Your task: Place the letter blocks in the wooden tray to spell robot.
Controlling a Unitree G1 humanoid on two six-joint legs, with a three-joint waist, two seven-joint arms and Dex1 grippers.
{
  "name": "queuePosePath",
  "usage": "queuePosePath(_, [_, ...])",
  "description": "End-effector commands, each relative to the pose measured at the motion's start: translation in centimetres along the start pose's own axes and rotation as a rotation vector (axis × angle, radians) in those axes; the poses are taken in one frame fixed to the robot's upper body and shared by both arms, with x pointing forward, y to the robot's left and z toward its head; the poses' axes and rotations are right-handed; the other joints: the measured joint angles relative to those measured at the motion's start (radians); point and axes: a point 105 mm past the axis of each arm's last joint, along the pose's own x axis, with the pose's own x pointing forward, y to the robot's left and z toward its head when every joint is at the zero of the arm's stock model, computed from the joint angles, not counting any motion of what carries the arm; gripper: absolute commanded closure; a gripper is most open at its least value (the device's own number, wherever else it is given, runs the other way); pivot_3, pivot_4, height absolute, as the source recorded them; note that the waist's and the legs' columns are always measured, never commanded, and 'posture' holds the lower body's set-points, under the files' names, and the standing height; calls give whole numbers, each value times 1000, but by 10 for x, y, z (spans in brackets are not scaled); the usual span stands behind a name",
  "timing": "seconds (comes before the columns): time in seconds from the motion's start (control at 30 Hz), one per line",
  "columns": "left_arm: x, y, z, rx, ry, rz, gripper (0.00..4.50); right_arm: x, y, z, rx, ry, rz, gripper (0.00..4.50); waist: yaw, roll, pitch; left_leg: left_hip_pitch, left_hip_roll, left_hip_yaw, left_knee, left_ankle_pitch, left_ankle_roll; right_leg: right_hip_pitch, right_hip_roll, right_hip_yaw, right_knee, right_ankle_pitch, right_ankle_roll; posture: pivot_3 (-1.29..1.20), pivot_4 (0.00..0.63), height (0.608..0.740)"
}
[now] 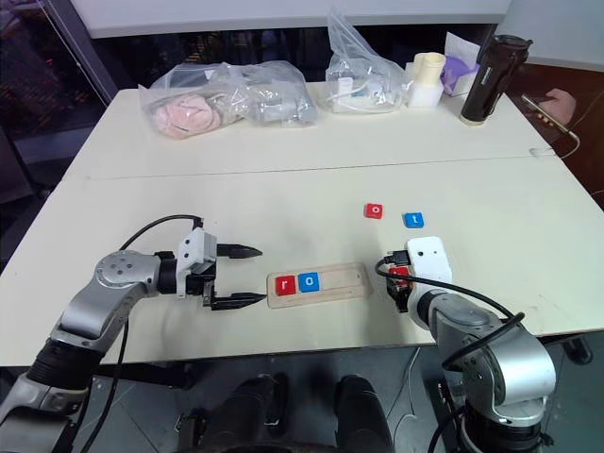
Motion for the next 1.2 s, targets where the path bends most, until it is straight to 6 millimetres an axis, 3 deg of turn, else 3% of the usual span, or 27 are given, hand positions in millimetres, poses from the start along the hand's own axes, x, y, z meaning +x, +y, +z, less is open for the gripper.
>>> queuePosePath(0.03, [-1, 0, 8, 41, -12, -3, 0, -17, 14, 30, -184, -71, 219, 18, -1, 0, 0, 0, 0, 0, 0, 0, 0, 0, 0, 0, 0, 0, 0, 0, 150, 738])
queuePosePath(0.13, [-1, 1, 7, 43, -9, -4, 0, -34, 21, 50, -411, -152, 426, 18, 0, -1, 1, 0, 0, 0, 1, 0, 0, 2, 0, -1, -1, -2, 3, 0, 150, 738])
queuePosePath(0.27, [-1, 5, 8, 48, -5, -5, 0, -35, 9, 58, -638, -221, 579, 18, 2, -2, 2, 0, 1, -1, 0, 0, 0, 5, 1, -3, -8, -2, 4, 0, 150, 738])
queuePosePath(0.47, [-2, 6, 9, 47, 3, -17, 0, -7, -24, 25, -884, -93, 729, 18, 1, -5, 3, 0, 0, 1, 5, -3, 4, 10, 0, -3, -13, 2, 3, 0, 150, 738])
queuePosePath(0.67, [-4, 6, 10, 46, 4, -6, 0, 8, -36, 8, -904, -31, 827, 18, 2, -5, 4, 0, 0, 0, 5, -3, 4, 10, -1, -1, -13, 2, 3, 0, 150, 738])
queuePosePath(1.0, [-6, 2, 8, 45, 12, 8, 0, 23, -44, 9, -872, -31, 819, 18, 16, -4, 4, 0, 0, 0, 6, -3, 4, 10, -1, -1, -13, 2, 2, 0, 150, 738])
queuePosePath(1.2, [-9, 1, 6, 43, 18, 12, 0, 19, -43, 16, -885, -55, 821, 18, 23, -4, 4, 0, 0, 0, 6, -3, 4, 10, -1, -1, -12, 3, 2, 0, 150, 738])
